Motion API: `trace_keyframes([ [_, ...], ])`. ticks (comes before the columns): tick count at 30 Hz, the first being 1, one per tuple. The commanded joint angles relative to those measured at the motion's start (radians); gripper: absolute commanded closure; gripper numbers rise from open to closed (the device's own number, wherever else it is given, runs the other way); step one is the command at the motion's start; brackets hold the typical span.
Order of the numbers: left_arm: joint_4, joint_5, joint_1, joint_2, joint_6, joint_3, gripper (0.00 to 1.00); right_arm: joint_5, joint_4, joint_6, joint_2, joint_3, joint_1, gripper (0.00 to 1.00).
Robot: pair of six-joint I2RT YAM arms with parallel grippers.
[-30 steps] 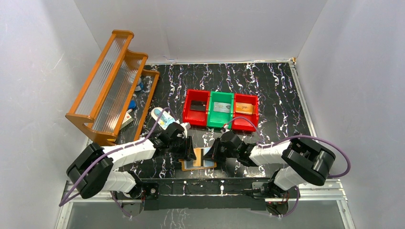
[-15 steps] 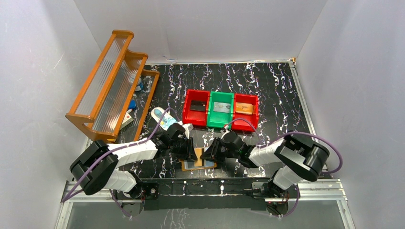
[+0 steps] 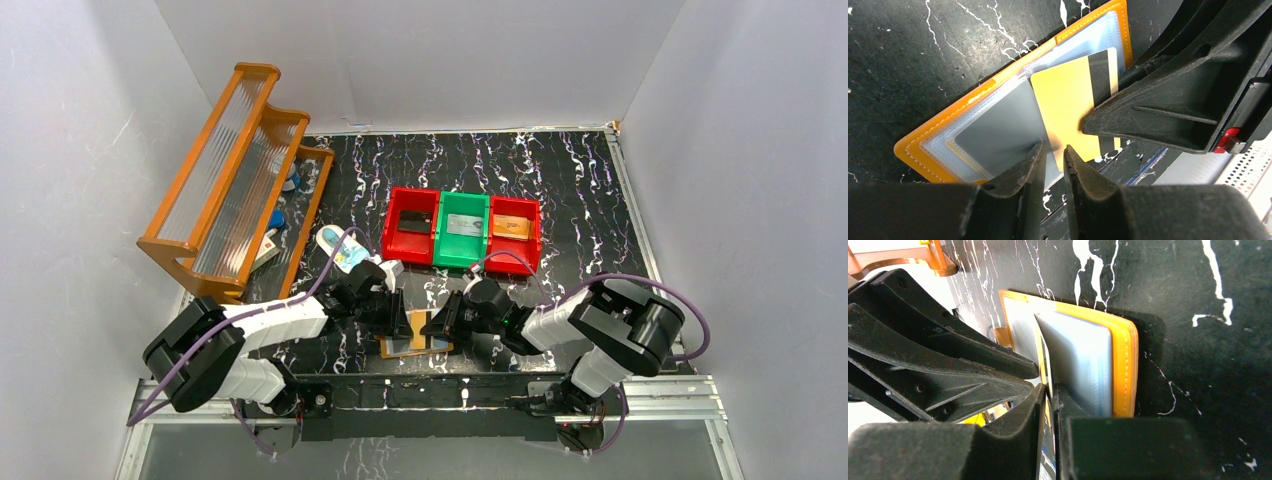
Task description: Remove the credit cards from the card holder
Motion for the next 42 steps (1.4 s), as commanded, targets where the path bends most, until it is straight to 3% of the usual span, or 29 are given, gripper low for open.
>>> trace_keyframes([
  [1, -0.154, -0.072, -0.014, 0.009, 0.029, -0.061, 0.8, 0.012, -0.049, -0.027, -0.026, -0.008, -0.001, 0.77],
  [9, -0.157, -0.062, -0.014, 0.002, 0.026, -0.059, 0.8, 0.006, -0.054, -0.028, -0.035, -0.006, -0.001, 0.71],
  [14, -0.181, -0.071, -0.014, -0.026, 0.012, -0.05, 0.82, 0.018, -0.098, -0.037, -0.068, -0.006, -0.004, 0.93],
  [17, -0.229, -0.131, -0.013, -0.115, -0.021, -0.047, 0.8, 0.043, -0.175, -0.07, -0.126, 0.0, -0.012, 0.99],
  [25, -0.412, -0.233, -0.012, -0.29, -0.001, 0.064, 0.55, 0.193, -0.59, -0.297, -0.37, 0.14, -0.036, 1.0],
  [31, -0.624, -0.44, -0.005, -0.338, 0.026, 0.194, 0.21, 0.441, -0.893, -0.53, -0.543, 0.295, -0.047, 1.0],
  [35, -0.718, -0.515, 0.034, -0.358, 0.058, 0.272, 0.04, 0.656, -0.938, -0.714, -0.631, 0.354, -0.049, 1.0],
  [40, -0.737, -0.47, 0.187, -0.392, 0.149, 0.295, 0.02, 0.881, -0.893, -1.006, -0.628, 0.405, -0.062, 1.0],
  [42, -0.7, -0.414, 0.245, -0.404, 0.174, 0.28, 0.02, 0.873, -0.888, -1.189, -0.577, 0.437, -0.082, 1.0],
])
